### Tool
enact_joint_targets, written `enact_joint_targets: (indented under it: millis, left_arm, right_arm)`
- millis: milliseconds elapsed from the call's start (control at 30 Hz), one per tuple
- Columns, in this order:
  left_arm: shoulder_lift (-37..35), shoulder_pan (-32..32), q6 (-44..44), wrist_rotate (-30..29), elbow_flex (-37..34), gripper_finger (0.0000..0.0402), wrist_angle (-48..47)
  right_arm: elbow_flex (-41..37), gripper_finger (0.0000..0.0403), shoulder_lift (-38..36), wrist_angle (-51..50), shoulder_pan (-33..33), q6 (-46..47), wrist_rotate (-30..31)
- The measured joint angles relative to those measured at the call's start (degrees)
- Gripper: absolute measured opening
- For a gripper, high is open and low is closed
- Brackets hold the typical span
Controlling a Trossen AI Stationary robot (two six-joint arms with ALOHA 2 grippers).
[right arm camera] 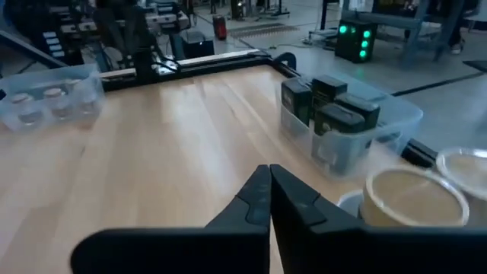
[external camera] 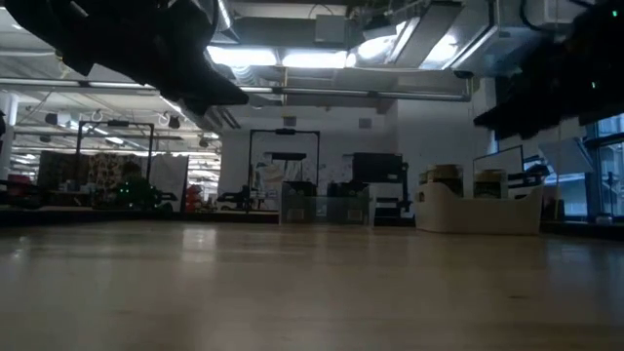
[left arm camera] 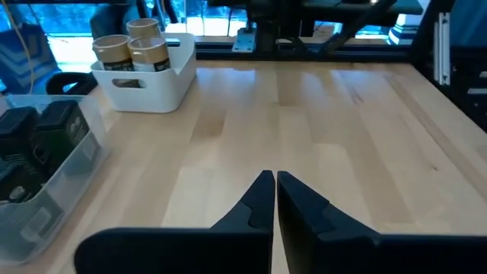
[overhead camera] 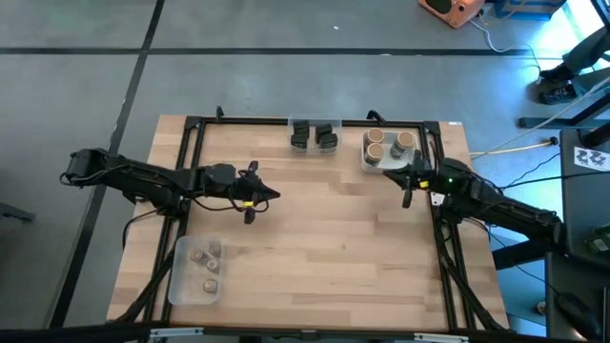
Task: Sort spices by type
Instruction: Return to Home position
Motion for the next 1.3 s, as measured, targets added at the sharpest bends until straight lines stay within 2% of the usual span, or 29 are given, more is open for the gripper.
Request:
enact_joint_targets:
  millis: [233, 367, 567, 900, 1000, 1300]
  left_arm:
    - [-0.3, 1.0, 1.5, 0.0, 0.0, 0.0003, -0.6]
    - [-3.8, 1.8, 0.4, 0.0, -1.2, 0.0003, -6.6]
    - [-15.2, 1.6, -3.2, -0.4, -9.8, 0.0003, -1.3]
    - [-33.6, 1.6, -7.3, -0.6, -21.5, 0.0003, -1.6]
    - [-38.2, 1.6, -6.8, -0.6, -23.7, 0.0003, -1.9]
    - [-48.5, 1.7, -6.0, -4.0, -24.0, 0.0003, -12.4]
  right_arm:
    - [-6.6, 0.0007, -6.4, 2.0, 0.0, 3.1, 1.6]
    - [-6.7, 0.001, -6.4, 3.1, 0.0, 3.2, 1.9]
    - [-6.9, 0.0004, -6.3, 2.8, 0.0, 3.1, 3.2]
    - [-7.0, 0.0022, -6.3, 2.6, 0.0, 4.1, 5.6]
    - [-7.0, 0.0023, -6.3, 2.5, 0.0, 4.1, 5.7]
    - [-7.1, 0.0023, -6.3, 2.4, 0.0, 4.2, 5.7]
